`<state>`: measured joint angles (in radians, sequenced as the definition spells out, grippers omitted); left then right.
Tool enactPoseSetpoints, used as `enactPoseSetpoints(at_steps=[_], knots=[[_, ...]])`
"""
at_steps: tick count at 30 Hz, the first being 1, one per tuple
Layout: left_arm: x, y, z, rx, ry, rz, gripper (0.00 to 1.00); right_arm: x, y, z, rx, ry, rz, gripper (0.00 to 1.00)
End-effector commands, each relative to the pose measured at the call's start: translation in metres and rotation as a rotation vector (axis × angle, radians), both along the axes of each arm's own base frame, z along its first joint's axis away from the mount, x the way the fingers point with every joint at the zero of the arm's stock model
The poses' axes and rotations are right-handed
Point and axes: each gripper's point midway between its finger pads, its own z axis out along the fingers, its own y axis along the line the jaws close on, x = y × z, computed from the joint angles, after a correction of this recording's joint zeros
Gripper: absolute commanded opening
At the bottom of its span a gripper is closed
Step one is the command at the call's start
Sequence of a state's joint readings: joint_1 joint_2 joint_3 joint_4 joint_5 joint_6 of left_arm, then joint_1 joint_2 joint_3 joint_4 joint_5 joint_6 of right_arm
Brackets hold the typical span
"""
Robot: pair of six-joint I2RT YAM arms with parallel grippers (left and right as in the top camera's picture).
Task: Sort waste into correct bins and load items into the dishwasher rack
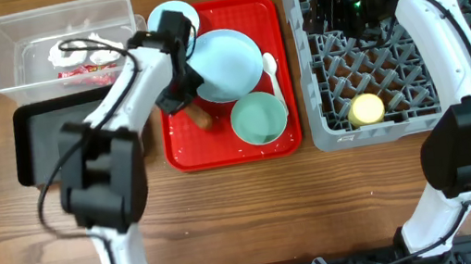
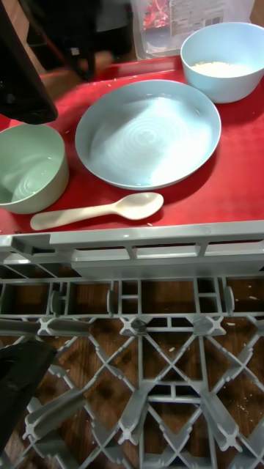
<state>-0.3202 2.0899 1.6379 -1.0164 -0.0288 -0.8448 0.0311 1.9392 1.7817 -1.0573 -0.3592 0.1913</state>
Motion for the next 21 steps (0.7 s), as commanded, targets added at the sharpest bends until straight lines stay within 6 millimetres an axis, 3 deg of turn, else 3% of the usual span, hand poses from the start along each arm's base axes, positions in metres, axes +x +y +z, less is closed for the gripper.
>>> enactPoseSetpoints(at_steps=[1, 5, 7, 10, 17, 21], knots=[[0.001, 0.015, 0.085, -0.015, -0.175, -0.027, 0.04, 0.001, 0.004, 0.001, 0.007, -0.009, 0.023, 0.96], [-0.010, 0.054, 0.120, 0.070, -0.223, 0.038, 0.04, 0.001, 0.004, 0.001, 0.007, -0.008, 0.023, 0.96], [-0.018, 0.087, 0.133, 0.145, -0.229, 0.100, 0.04, 0.001, 0.004, 0.001, 0.008, -0.009, 0.024, 0.96], [-0.025, 0.127, 0.137, 0.218, -0.211, 0.183, 0.04, 0.002, 0.005, 0.002, 0.011, -0.011, 0.025, 0.97], [-0.042, 0.210, 0.102, 0.215, -0.133, 0.643, 0.04, 0.000, 0.005, 0.001, 0.011, -0.002, 0.024, 0.96], [-0.055, 0.236, 0.068, 0.205, -0.100, 0.843, 0.04, 0.000, 0.005, 0.001, 0.011, -0.003, 0.025, 0.97]])
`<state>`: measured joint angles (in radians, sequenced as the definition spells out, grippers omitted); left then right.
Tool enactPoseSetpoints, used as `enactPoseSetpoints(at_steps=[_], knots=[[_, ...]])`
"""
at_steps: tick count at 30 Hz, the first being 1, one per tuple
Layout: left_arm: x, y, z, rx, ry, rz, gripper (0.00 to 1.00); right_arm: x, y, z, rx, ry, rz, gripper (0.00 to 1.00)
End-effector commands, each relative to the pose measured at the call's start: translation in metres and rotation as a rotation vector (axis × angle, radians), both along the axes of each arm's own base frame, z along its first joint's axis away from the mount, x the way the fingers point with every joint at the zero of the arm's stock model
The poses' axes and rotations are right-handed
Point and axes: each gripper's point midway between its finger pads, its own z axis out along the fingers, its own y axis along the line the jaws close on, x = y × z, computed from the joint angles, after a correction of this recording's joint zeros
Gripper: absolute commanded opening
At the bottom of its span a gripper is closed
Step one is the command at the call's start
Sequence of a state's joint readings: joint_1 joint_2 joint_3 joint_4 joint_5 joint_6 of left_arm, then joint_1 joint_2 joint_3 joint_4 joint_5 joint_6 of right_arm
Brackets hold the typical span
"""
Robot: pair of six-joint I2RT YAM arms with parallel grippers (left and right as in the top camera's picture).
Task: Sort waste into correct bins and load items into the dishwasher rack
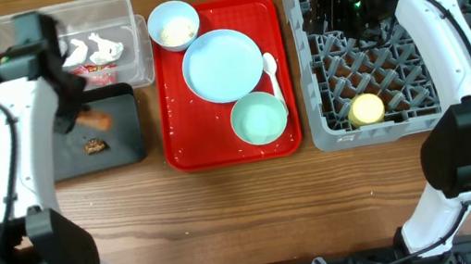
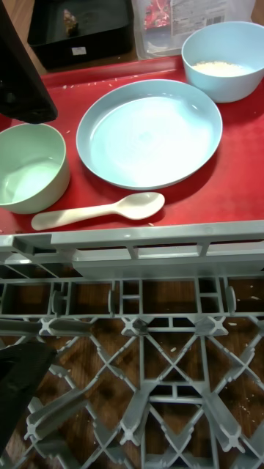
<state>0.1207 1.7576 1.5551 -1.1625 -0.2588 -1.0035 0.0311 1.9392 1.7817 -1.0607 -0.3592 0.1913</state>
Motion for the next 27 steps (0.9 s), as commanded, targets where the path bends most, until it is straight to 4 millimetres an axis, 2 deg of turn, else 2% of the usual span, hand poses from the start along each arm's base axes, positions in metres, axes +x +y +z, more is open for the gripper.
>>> enactPoseSetpoints(at_steps=[1, 6, 8, 11, 13, 17, 20, 24, 27], knots=[[-0.016, 0.025, -0.047, -0.023, 0.021, 0.239, 0.04, 0.001, 0.005, 0.001, 0.010, -0.006, 0.025, 0.97], [-0.020, 0.029, -0.098, -0.077, 0.025, 0.275, 0.04, 0.000, 0.005, 0.001, 0.011, -0.003, 0.024, 0.97], [-0.022, 0.029, -0.109, -0.079, 0.025, 0.277, 0.04, 0.000, 0.005, 0.001, 0.011, -0.002, 0.024, 0.97], [-0.024, 0.028, -0.116, -0.079, 0.022, 0.277, 0.04, -0.001, 0.005, 0.001, 0.011, 0.001, 0.023, 0.97], [-0.024, 0.028, -0.116, -0.079, 0.024, 0.276, 0.09, -0.001, 0.005, 0.001, 0.014, 0.006, 0.016, 0.97], [-0.023, 0.028, -0.114, -0.079, 0.019, 0.270, 0.30, -0.001, 0.005, 0.001, 0.014, 0.005, 0.016, 0.97], [-0.017, 0.027, -0.107, -0.078, 0.012, 0.195, 0.34, -0.001, 0.005, 0.001, 0.014, 0.005, 0.016, 0.97], [-0.002, 0.027, -0.081, -0.068, -0.034, 0.068, 0.39, -0.001, 0.005, 0.001, 0.014, 0.003, 0.016, 0.97], [0.010, 0.029, -0.047, -0.038, -0.094, -0.012, 0.43, 0.000, 0.005, 0.001, 0.014, 0.001, 0.017, 0.97]])
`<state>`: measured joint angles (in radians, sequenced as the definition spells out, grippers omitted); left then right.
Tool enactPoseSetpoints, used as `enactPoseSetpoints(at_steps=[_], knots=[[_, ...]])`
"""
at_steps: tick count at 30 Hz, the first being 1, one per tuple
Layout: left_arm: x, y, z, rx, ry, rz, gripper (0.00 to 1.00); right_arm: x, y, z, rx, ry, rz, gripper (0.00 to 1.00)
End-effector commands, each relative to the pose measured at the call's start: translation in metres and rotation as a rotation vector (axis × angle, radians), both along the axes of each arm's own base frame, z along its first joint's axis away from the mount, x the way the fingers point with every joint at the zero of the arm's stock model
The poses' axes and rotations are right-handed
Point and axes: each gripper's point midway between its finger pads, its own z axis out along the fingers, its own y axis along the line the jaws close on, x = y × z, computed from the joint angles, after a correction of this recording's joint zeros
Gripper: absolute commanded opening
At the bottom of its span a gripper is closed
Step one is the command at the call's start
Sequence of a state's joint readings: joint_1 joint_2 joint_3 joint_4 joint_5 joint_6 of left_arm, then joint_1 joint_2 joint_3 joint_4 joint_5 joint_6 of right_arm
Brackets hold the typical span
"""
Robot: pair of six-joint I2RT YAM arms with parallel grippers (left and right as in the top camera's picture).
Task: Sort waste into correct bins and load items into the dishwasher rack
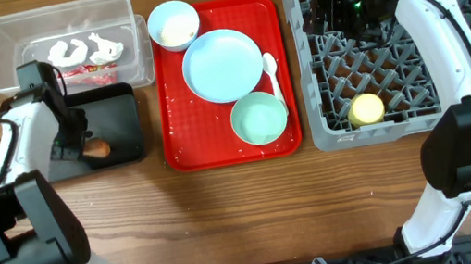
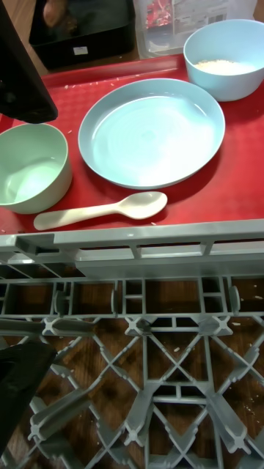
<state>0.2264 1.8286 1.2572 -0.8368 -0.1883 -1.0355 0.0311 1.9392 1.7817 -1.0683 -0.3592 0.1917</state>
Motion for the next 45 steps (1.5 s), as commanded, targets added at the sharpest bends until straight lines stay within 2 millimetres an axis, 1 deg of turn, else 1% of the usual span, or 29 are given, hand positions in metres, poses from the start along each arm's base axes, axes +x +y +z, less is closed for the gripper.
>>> enactPoseSetpoints(at_steps=[1, 4, 6, 8, 11, 13, 15, 16, 18, 20, 21, 23, 28, 29, 30, 32, 33, 36, 38, 40, 42, 45], knots=[[0.027, 0.005, 0.065, 0.062, -0.141, -0.161, 0.46, 0.001, 0.005, 0.001, 0.014, -0.006, 0.017, 0.97], [0.036, 0.002, 0.102, 0.105, -0.212, -0.277, 0.58, 0.001, 0.005, 0.001, 0.014, -0.006, 0.017, 0.97], [0.040, -0.005, 0.127, 0.129, -0.263, -0.377, 0.62, 0.002, 0.005, 0.001, 0.014, -0.007, 0.017, 0.97], [0.040, -0.010, 0.146, 0.164, -0.297, -0.436, 0.64, 0.002, 0.005, 0.002, 0.014, -0.008, 0.017, 0.97], [0.037, -0.012, 0.156, 0.175, -0.321, -0.444, 0.63, 0.002, 0.005, 0.002, 0.014, -0.010, 0.017, 0.97], [0.038, -0.015, 0.158, 0.161, -0.332, -0.451, 0.63, 0.002, 0.005, 0.002, 0.014, -0.009, 0.017, 0.97], [0.040, -0.026, 0.157, 0.123, -0.350, -0.486, 0.63, 0.001, 0.005, 0.001, 0.014, -0.006, 0.017, 0.97], [0.044, -0.034, 0.158, 0.109, -0.362, -0.549, 0.63, 0.001, 0.005, 0.001, 0.014, -0.005, 0.017, 0.97], [0.054, -0.059, 0.163, 0.101, -0.400, -0.744, 0.64, 0.001, 0.005, 0.001, 0.014, -0.003, 0.017, 0.97], [0.063, -0.089, 0.170, 0.127, -0.427, -0.944, 0.66, 0.001, 0.005, 0.001, 0.014, -0.003, 0.017, 0.97], [0.065, -0.097, 0.173, 0.139, -0.433, -0.987, 0.66, 0.001, 0.005, 0.001, 0.014, -0.003, 0.016, 0.97], [0.067, -0.118, 0.184, 0.162, -0.443, -1.075, 0.66, 0.001, 0.005, 0.001, 0.014, -0.003, 0.016, 0.97], [0.074, -0.165, 0.227, 0.230, -0.510, -1.188, 0.67, 0.001, 0.007, 0.002, 0.025, -0.004, 0.020, 0.97], [0.078, -0.179, 0.238, 0.253, -0.535, -1.215, 0.68, 0.001, 0.007, 0.002, 0.025, -0.005, 0.021, 0.97], [0.079, -0.185, 0.240, 0.260, -0.542, -1.231, 0.68, 0.001, 0.007, 0.002, 0.025, -0.005, 0.021, 0.96], [0.084, -0.202, 0.236, 0.262, -0.540, -1.275, 0.68, 0.001, 0.007, 0.002, 0.029, -0.004, 0.022, 0.97], [0.085, -0.207, 0.232, 0.255, -0.533, -1.286, 0.69, 0.000, 0.008, 0.002, 0.032, -0.004, 0.024, 0.97], [0.090, -0.222, 0.202, 0.208, -0.467, -1.315, 0.69, 0.001, 0.015, 0.006, 0.072, -0.009, 0.037, 0.97], [0.093, -0.228, 0.182, 0.167, -0.423, -1.301, 0.69, 0.002, 0.020, 0.008, 0.084, -0.021, 0.048, 0.95], [0.096, -0.232, 0.168, 0.134, -0.400, -1.275, 0.69, 0.006, 0.027, 0.009, 0.081, -0.042, 0.064, 0.95], [0.099, -0.236, 0.162, 0.115, -0.401, -1.266, 0.69, 0.008, 0.036, 0.011, 0.083, -0.065, 0.085, 0.95], [0.106, -0.241, 0.161, 0.108, -0.430, -1.274, 0.70, 0.012, 0.048, 0.014, 0.085, -0.095, 0.110, 0.95]])
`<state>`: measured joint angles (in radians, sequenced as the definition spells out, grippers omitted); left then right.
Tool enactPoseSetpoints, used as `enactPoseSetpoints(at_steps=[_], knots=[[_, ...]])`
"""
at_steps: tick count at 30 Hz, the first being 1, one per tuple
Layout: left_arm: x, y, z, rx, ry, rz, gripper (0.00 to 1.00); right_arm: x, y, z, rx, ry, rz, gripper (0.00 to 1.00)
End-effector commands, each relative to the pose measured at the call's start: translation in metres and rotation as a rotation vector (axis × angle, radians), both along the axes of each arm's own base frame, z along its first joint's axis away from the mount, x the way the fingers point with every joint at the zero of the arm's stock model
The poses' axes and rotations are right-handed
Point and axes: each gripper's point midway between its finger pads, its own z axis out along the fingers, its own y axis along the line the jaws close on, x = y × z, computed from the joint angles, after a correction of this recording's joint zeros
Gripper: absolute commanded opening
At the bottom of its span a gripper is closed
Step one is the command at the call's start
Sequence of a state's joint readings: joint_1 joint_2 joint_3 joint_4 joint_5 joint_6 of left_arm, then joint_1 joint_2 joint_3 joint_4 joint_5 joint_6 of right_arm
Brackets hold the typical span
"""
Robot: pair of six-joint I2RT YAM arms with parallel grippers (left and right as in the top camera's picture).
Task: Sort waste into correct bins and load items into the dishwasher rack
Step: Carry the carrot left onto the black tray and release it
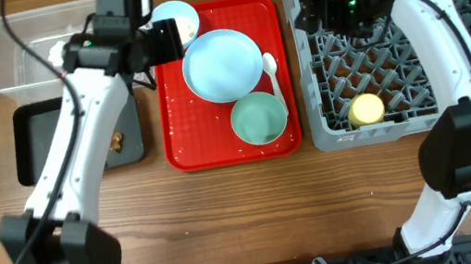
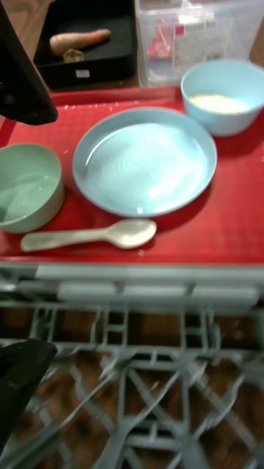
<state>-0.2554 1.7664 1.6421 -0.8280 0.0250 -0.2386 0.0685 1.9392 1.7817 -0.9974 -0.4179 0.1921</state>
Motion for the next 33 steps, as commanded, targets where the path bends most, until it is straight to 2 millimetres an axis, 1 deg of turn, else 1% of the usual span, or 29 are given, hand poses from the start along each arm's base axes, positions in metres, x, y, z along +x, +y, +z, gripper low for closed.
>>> enactPoseSetpoints(at_steps=[1, 4, 7, 9, 11, 14, 17, 19, 22, 25, 27, 31, 33], knots=[[0.010, -0.008, 0.008, -0.036, -0.043, -0.002, 0.70, 0.003, 0.025, 0.006, 0.027, -0.037, 0.060, 0.95], [0.019, -0.018, 0.008, -0.015, -0.090, -0.076, 0.70, 0.004, 0.036, 0.007, 0.029, -0.054, 0.083, 0.95], [0.033, -0.031, -0.001, 0.024, -0.134, -0.155, 0.71, 0.002, 0.044, 0.008, 0.030, -0.058, 0.100, 0.96], [0.043, -0.039, -0.014, 0.068, -0.152, -0.222, 0.73, 0.000, 0.045, 0.007, 0.030, -0.054, 0.104, 0.95], [0.053, -0.046, -0.034, 0.111, -0.158, -0.276, 0.75, -0.001, 0.045, 0.007, 0.029, -0.048, 0.103, 0.95], [0.070, -0.048, -0.071, 0.156, -0.145, -0.302, 0.76, -0.004, 0.044, 0.005, 0.026, -0.033, 0.103, 0.95], [0.081, -0.051, -0.092, 0.156, -0.148, -0.300, 0.76, -0.006, 0.043, 0.004, 0.022, -0.019, 0.101, 0.96], [0.089, -0.053, -0.100, 0.156, -0.166, -0.302, 0.75, -0.007, 0.043, 0.003, 0.022, -0.017, 0.102, 0.95], [0.097, -0.056, -0.104, 0.167, -0.195, -0.312, 0.73, -0.007, 0.043, 0.004, 0.022, -0.018, 0.102, 0.96], [0.104, -0.055, -0.110, 0.179, -0.211, -0.298, 0.72, -0.007, 0.043, 0.004, 0.022, -0.019, 0.102, 0.96], [0.105, -0.054, -0.112, 0.178, -0.214, -0.296, 0.72, -0.006, 0.043, 0.004, 0.022, -0.021, 0.102, 0.96], [0.107, -0.055, -0.127, 0.181, -0.196, -0.299, 0.69, -0.005, 0.042, 0.003, 0.013, -0.026, 0.100, 0.96], [0.106, -0.055, -0.134, 0.183, -0.185, -0.300, 0.66, -0.004, 0.040, 0.003, 0.001, -0.027, 0.095, 0.96]])
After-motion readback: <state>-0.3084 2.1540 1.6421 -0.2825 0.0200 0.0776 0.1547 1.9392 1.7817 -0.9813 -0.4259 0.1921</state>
